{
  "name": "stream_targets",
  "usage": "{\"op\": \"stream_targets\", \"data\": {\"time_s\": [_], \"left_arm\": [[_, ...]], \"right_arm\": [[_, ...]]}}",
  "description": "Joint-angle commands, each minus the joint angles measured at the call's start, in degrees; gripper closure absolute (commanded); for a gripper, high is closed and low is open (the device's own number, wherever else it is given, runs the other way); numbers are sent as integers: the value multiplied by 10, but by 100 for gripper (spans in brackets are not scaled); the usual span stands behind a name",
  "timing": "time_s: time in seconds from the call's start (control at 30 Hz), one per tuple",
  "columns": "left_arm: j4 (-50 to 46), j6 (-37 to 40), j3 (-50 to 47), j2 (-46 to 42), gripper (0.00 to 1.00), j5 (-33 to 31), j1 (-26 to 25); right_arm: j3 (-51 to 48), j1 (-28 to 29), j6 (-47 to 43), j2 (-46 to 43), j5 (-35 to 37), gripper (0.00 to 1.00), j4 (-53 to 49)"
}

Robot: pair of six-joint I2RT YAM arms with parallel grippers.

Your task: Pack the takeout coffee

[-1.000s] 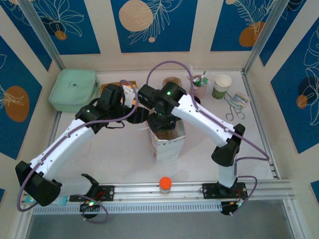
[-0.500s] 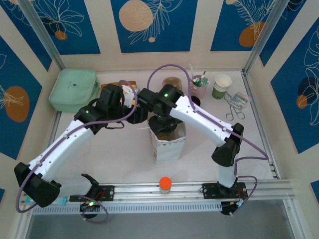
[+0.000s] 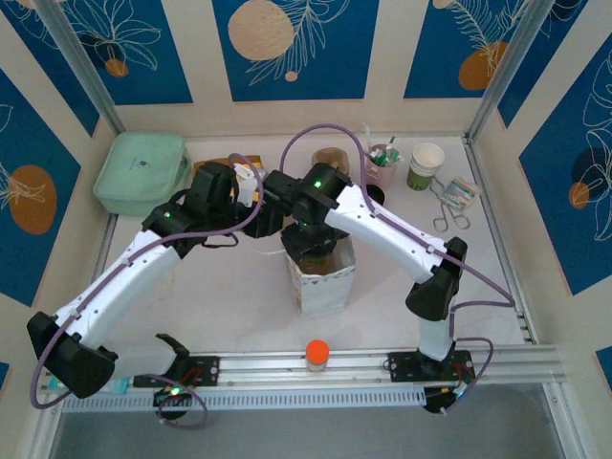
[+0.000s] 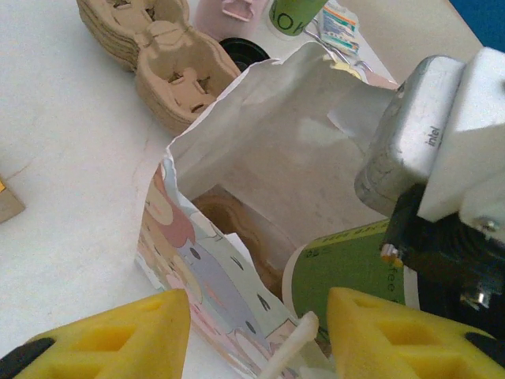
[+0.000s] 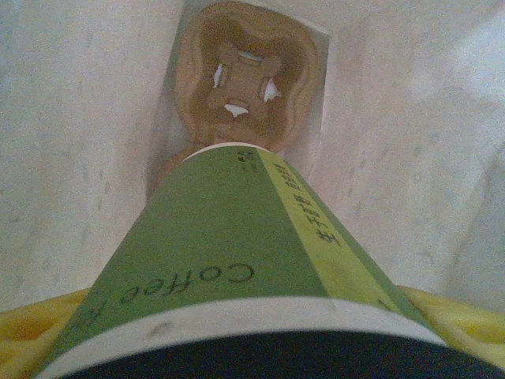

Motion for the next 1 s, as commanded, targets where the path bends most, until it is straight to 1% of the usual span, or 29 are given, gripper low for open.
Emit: {"op": "stream_targets", "data": {"time_s": [0.0,0.07,0.2,0.37,0.53,0.67,0.73,0.87,0.97], "left_arm": [[5,-4,-2,-17,51,-1,-8],[6,-4,-3,-17,52,-1,-8],[2,-3,-1,-20,53,-3,-8],[-1,0,-3,-21,55,-9,-8],[0,-2,1,-14,56,-7,-8],[-4,0,7,-14,56,-10,-8],[-6,2,11,-16,56,-15,-9],[-9,9,22,-23,52,-31,-9],[-20,22,42,-21,34,-48,-8]], "right_arm": [[3,7,31,12,9,78,-71],[-14,3,42,13,22,78,-72],[-47,-12,58,5,24,78,-60],[-57,-16,62,-10,18,78,-42],[-57,-10,50,-15,-11,78,-20],[-77,-7,43,-34,-50,78,17],[-91,-7,46,-41,-53,78,25],[-112,-8,65,-39,-33,78,16],[-127,-6,71,-45,-31,79,26]]}}
